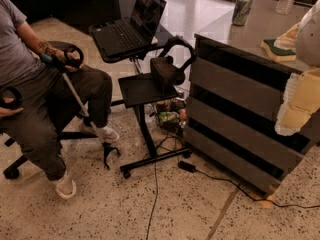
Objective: Move sponge near water bottle
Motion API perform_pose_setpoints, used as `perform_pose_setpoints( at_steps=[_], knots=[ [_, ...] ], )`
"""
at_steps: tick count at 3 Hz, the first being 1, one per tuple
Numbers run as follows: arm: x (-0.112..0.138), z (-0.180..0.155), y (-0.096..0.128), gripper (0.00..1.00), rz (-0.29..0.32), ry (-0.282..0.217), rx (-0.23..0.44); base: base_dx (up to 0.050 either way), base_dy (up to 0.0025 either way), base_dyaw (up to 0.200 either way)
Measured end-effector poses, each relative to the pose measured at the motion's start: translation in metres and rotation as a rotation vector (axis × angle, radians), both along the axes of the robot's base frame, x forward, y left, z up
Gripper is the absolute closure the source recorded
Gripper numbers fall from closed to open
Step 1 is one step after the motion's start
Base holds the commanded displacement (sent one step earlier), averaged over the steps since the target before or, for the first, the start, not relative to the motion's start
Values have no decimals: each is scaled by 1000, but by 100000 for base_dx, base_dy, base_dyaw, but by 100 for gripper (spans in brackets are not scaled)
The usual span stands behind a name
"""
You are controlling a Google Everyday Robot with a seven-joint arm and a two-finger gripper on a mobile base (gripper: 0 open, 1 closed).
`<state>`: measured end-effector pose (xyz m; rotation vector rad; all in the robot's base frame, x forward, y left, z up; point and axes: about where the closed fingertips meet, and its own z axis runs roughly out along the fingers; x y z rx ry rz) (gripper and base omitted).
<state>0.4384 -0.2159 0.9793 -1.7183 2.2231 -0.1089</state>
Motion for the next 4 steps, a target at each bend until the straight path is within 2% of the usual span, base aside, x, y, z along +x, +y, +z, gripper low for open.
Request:
perform_pose_setpoints(
  at_steps=[1,4],
  knots=[
    [0,0,0,0,0,0,0,3688,-251,-13602],
    [0,0,0,0,0,0,0,4969,-1,40]
  ],
)
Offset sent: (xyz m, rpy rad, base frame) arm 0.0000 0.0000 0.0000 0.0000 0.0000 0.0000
